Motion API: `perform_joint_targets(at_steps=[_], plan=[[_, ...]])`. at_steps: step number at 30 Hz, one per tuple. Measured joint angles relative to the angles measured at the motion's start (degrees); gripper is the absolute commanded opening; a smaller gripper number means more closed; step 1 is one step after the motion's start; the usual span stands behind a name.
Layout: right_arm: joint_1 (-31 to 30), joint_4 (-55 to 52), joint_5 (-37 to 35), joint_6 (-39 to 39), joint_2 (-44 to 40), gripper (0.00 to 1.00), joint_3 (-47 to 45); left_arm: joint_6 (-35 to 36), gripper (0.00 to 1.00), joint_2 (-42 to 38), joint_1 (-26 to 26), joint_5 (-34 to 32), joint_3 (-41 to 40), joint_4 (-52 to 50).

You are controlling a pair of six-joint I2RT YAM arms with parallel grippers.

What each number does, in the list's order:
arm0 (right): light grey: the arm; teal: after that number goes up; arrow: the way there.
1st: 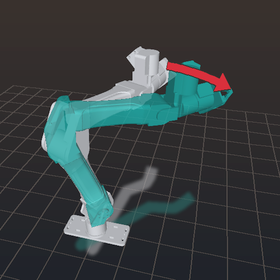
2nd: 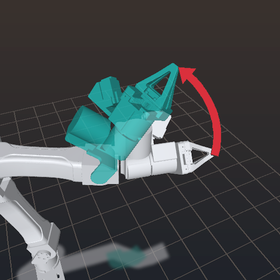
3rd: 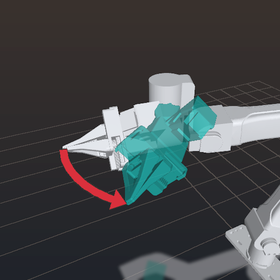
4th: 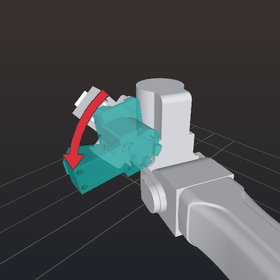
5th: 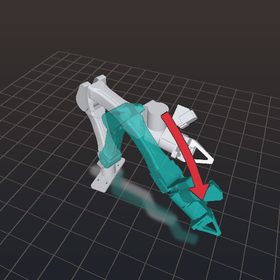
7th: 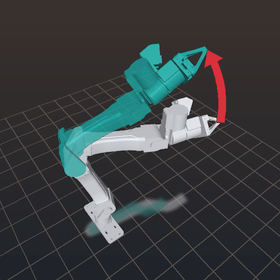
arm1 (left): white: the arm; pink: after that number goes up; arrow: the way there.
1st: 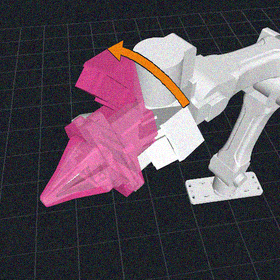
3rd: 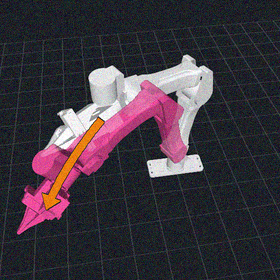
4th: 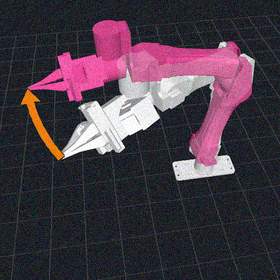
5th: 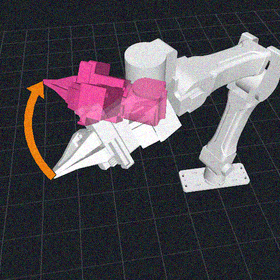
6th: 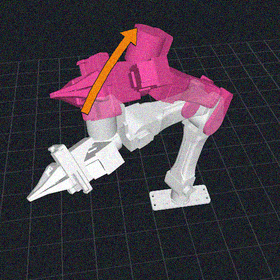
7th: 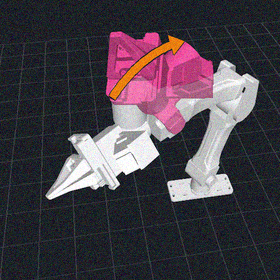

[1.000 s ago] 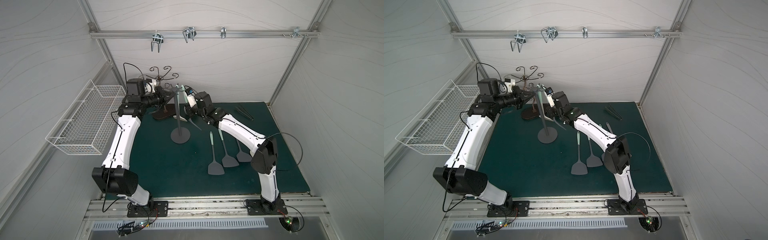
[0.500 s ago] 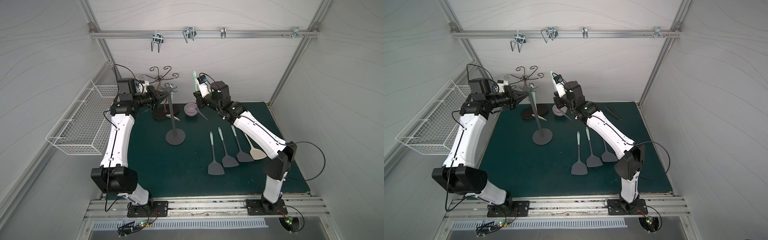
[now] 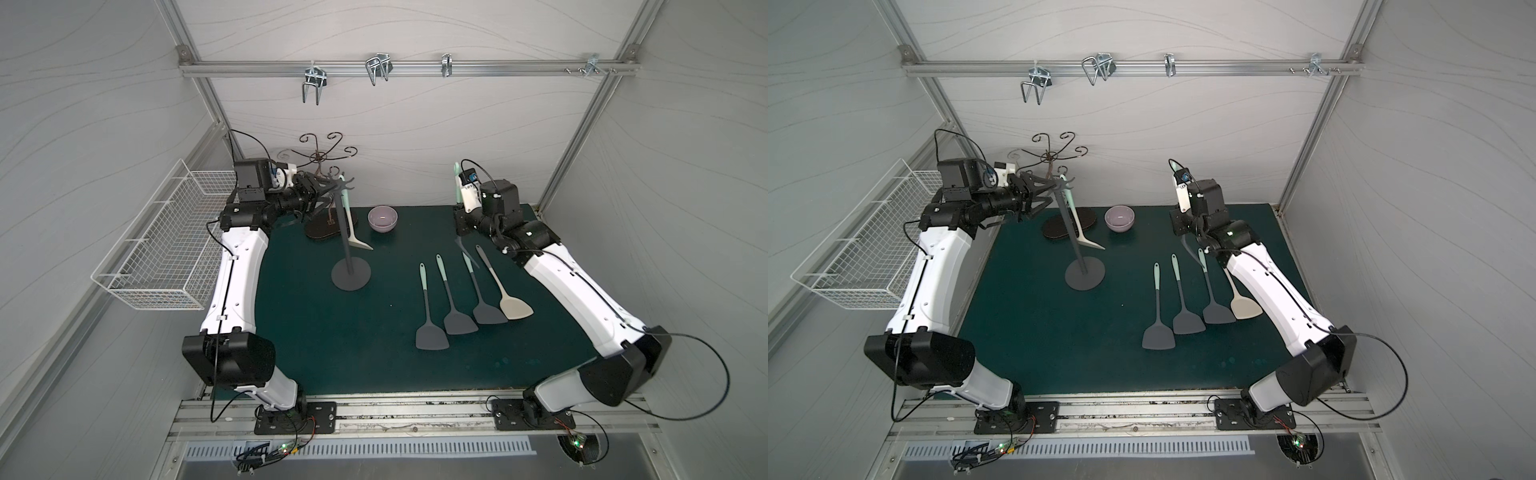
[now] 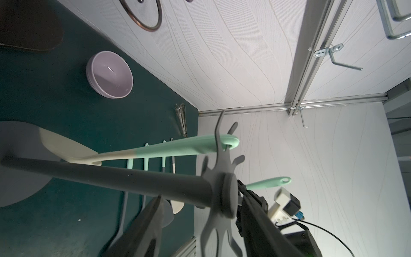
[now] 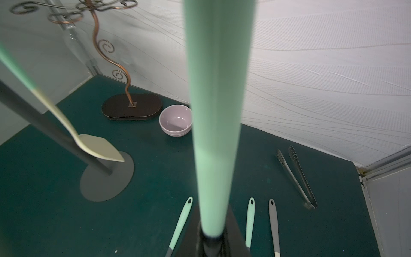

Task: Take the spatula off the kitchen utensil rack
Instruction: Place the spatula at the center of the board.

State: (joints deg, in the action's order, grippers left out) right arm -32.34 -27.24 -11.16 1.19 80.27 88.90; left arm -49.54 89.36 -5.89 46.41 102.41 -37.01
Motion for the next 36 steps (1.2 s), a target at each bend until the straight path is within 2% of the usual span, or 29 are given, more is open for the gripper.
perform_joint_targets(at_steps=[5, 11, 14, 18, 21, 24, 28, 36], plan=[[-0.2, -0.1, 5.9, -3.0, -8.9, 0.00, -6.1, 6.2, 0.66, -3.9, -1.3, -4.9, -0.8, -5.3], [-1.5, 0.4, 15.3, -6.0, -16.6, 0.00, -14.8, 17.3, 0.66, -15.6, -0.2, -18.2, -3.7, -14.3], [-4.0, 1.1, 18.8, -6.6, -18.2, 0.00, -18.1, 22.2, 0.64, -22.6, 7.1, -26.7, -5.6, -16.1], [-6.7, 2.0, 24.0, -8.2, -18.3, 0.00, -20.6, 25.8, 0.63, -30.6, 24.7, -34.0, -12.5, -13.3], [-8.2, 2.5, 26.5, -9.6, -17.9, 0.00, -21.0, 27.0, 0.63, -32.6, 37.8, -39.0, -17.7, -8.8], [-10.0, 3.6, 26.8, -11.0, -17.9, 0.00, -21.4, 28.0, 0.64, -30.1, 48.1, -43.7, -20.4, -4.1], [-13.0, 4.4, 26.1, -12.3, -17.9, 0.00, -21.4, 27.9, 0.63, -23.8, 54.6, -46.0, -21.6, 2.6], [-17.1, 4.4, 21.2, -12.4, -17.3, 0.00, -21.4, 25.7, 0.60, -19.1, 57.3, -46.7, -21.8, 11.1]])
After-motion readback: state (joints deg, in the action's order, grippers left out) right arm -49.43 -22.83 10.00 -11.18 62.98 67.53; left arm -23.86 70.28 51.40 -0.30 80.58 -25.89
